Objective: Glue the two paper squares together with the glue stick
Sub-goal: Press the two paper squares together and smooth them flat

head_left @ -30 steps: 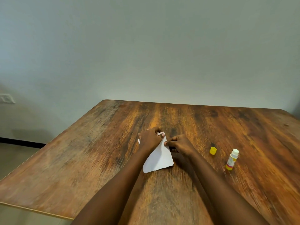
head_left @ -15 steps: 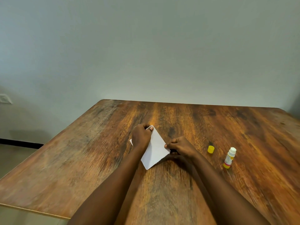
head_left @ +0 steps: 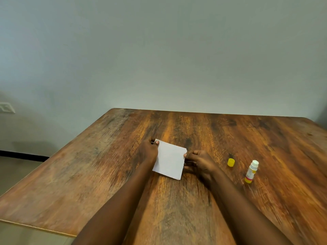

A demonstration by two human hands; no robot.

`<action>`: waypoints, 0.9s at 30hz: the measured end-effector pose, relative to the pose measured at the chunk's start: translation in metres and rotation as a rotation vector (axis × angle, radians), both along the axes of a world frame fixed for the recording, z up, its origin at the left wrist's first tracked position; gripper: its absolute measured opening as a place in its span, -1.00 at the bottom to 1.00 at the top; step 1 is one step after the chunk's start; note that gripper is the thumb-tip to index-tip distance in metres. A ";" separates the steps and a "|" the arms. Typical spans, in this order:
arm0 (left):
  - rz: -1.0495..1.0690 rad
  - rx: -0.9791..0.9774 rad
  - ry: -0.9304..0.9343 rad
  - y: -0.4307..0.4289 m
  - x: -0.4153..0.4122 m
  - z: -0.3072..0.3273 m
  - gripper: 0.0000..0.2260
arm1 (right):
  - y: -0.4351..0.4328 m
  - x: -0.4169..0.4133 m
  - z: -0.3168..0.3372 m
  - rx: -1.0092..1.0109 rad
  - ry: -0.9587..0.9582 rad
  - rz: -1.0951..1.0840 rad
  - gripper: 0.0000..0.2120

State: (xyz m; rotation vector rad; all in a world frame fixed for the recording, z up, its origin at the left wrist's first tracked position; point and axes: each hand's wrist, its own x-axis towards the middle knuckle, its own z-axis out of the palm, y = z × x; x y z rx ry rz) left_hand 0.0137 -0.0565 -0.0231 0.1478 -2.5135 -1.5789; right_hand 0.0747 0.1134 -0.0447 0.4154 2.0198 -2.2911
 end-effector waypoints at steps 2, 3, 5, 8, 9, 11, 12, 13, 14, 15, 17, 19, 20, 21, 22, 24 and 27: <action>-0.001 0.011 -0.038 -0.001 -0.002 -0.004 -0.78 | -0.002 0.001 -0.001 0.034 -0.037 0.015 -0.86; -0.009 0.014 -0.060 -0.001 -0.003 -0.006 -0.78 | -0.003 0.001 -0.001 0.058 -0.050 0.003 -0.84; -0.045 -0.026 -0.115 -0.003 -0.005 -0.010 -0.75 | -0.003 -0.001 0.000 0.073 -0.054 -0.051 -0.88; -0.115 -0.153 -0.178 -0.005 -0.008 -0.012 -0.71 | 0.000 -0.010 0.002 0.090 -0.064 -0.151 -0.88; -0.128 -0.169 -0.194 -0.005 -0.009 -0.013 -0.71 | 0.001 -0.013 0.002 0.108 -0.065 -0.173 -0.87; -0.137 -0.188 -0.215 -0.005 -0.014 -0.015 -0.69 | 0.003 -0.020 0.003 0.190 -0.065 -0.204 -0.87; -0.139 -0.204 -0.219 -0.004 -0.016 -0.015 -0.68 | 0.003 -0.024 0.002 0.245 -0.063 -0.221 -0.88; -0.144 -0.225 -0.219 -0.003 -0.018 -0.016 -0.68 | 0.004 -0.029 0.001 0.308 -0.058 -0.240 -0.89; -0.152 -0.241 -0.215 -0.002 -0.019 -0.017 -0.67 | 0.003 -0.033 -0.001 0.383 -0.051 -0.260 -0.90; -0.162 -0.255 -0.208 -0.002 -0.020 -0.018 -0.66 | 0.002 -0.037 -0.002 0.464 -0.045 -0.277 -0.89; -0.176 -0.284 -0.192 -0.001 -0.023 -0.020 -0.64 | 0.000 -0.045 -0.005 0.612 -0.049 -0.298 -0.88; -0.190 -0.300 -0.182 -0.001 -0.025 -0.022 -0.67 | -0.005 -0.049 -0.009 0.726 -0.059 -0.304 -0.87; -0.196 -0.306 -0.177 -0.002 -0.026 -0.024 -0.71 | -0.007 -0.049 -0.011 0.762 -0.060 -0.309 -0.86; -0.197 -0.313 -0.170 -0.002 -0.027 -0.026 -0.74 | -0.010 -0.049 -0.014 0.783 -0.058 -0.317 -0.85; -0.193 -0.318 -0.163 -0.003 -0.027 -0.027 -0.75 | -0.012 -0.048 -0.016 0.793 -0.052 -0.325 -0.85; -0.192 -0.337 -0.154 -0.005 -0.027 -0.030 -0.77 | -0.015 -0.045 -0.018 0.803 -0.039 -0.340 -0.84; -0.198 -0.379 -0.129 -0.005 -0.026 -0.031 -0.79 | -0.018 -0.035 -0.017 0.817 -0.021 -0.358 -0.85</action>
